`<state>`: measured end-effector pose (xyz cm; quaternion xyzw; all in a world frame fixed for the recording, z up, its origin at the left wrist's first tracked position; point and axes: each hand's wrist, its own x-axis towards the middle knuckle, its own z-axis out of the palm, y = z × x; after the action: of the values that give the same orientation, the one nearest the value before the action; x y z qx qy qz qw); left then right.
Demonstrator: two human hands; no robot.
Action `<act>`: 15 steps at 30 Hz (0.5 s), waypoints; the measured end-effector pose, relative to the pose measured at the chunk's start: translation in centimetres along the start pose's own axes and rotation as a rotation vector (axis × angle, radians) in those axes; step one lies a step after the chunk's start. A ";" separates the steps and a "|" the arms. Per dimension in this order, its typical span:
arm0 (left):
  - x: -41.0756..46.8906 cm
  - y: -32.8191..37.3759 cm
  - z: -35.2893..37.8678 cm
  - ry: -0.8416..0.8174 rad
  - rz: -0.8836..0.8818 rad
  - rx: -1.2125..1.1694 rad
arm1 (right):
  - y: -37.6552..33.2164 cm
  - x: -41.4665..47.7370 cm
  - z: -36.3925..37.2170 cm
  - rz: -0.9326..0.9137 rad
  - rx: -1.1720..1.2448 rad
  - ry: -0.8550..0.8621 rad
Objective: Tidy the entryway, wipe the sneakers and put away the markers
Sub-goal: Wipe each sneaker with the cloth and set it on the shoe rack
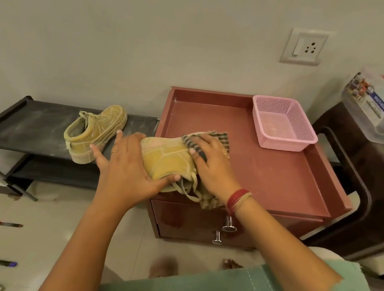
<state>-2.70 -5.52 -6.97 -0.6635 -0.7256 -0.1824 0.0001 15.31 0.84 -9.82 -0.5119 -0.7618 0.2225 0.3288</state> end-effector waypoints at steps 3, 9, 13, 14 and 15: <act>-0.1 -0.1 -0.1 -0.008 -0.002 0.005 | -1.6 -2.0 1.2 -0.143 0.100 -0.141; 0.3 -0.3 -0.2 -0.012 -0.052 -0.030 | 2.8 0.1 1.2 0.156 0.258 0.060; 0.8 -0.3 0.0 -0.017 -0.119 -0.093 | 4.1 -0.5 0.5 0.468 0.482 0.408; 0.9 -0.4 0.0 -0.024 -0.126 -0.104 | 4.1 -0.7 0.4 0.456 0.486 0.429; 1.0 -0.5 0.0 -0.032 -0.131 -0.113 | 3.9 -0.8 0.5 0.375 0.480 0.384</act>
<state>-3.25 -4.55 -6.89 -0.6163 -0.7560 -0.2121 -0.0607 17.61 1.53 -13.01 -0.5836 -0.5048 0.3514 0.5302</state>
